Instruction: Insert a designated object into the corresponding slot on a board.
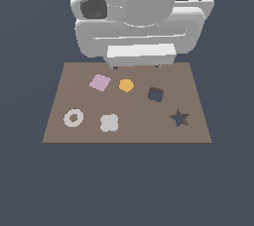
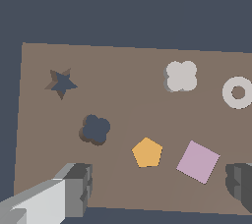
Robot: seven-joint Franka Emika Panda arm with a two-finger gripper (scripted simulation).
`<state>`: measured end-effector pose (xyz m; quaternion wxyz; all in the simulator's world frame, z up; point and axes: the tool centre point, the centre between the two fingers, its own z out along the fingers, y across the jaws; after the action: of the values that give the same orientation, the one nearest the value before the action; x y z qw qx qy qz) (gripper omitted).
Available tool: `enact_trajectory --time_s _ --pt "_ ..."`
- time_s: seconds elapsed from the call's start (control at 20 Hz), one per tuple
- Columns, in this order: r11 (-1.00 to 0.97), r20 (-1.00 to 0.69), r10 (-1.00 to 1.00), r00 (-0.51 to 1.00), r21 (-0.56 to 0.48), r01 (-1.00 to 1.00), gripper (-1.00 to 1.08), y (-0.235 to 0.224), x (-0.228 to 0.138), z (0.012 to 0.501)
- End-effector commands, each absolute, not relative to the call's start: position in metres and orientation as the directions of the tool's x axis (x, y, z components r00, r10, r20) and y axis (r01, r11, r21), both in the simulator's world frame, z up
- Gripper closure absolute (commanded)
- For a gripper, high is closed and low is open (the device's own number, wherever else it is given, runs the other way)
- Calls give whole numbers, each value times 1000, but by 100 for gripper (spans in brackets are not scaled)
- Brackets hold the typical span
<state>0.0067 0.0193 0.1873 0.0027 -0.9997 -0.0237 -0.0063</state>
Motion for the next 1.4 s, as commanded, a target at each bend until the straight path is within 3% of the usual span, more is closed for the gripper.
enact_trajectory --time_s 0.0,0.5,1.35 --pt "-999 13 47 999 -5 47 -92 19 7 187" --pt "-999 11 52 999 -4 52 -92 9 19 167" --pt "-997 2 73 997 0 73 -92 -40 79 72"
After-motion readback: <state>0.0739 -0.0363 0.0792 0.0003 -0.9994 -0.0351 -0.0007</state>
